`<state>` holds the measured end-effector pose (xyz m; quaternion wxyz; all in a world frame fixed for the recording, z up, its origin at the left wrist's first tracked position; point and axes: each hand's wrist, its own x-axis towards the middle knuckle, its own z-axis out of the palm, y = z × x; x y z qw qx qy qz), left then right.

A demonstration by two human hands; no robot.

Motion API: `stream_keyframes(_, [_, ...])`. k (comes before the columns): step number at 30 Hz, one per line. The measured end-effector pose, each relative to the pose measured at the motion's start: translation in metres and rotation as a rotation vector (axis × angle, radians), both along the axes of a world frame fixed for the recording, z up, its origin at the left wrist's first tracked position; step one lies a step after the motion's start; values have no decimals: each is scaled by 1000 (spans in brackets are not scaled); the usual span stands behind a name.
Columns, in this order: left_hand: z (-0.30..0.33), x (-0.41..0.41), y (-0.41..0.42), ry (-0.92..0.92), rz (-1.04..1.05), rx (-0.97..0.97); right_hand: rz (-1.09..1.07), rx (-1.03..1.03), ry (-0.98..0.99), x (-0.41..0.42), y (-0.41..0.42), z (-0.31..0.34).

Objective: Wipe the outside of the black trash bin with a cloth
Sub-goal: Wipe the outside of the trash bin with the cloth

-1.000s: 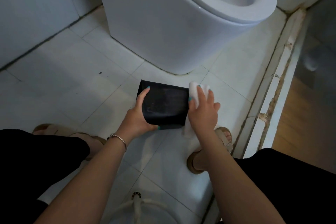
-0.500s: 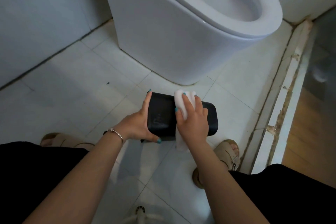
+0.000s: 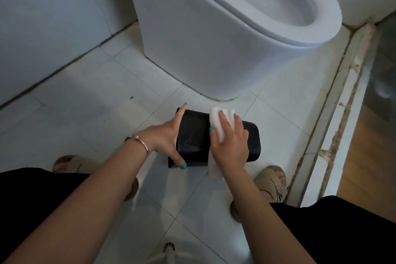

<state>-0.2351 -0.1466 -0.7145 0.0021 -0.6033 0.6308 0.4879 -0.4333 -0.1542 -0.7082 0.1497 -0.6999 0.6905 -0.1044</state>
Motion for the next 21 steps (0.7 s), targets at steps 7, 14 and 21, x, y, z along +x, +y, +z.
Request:
stream_keyframes(7, [-7, -6, 3, -98, 48, -4, -30, 15, -15, 4, -1, 1])
stream_keyframes(14, [-5, -8, 2, -164, 31, -58, 185, 14, 19, 44, 2, 7])
stream_keyframes(21, [-4, -9, 3, -251, 11, -62, -55, 34, -1, -14, -11, -3])
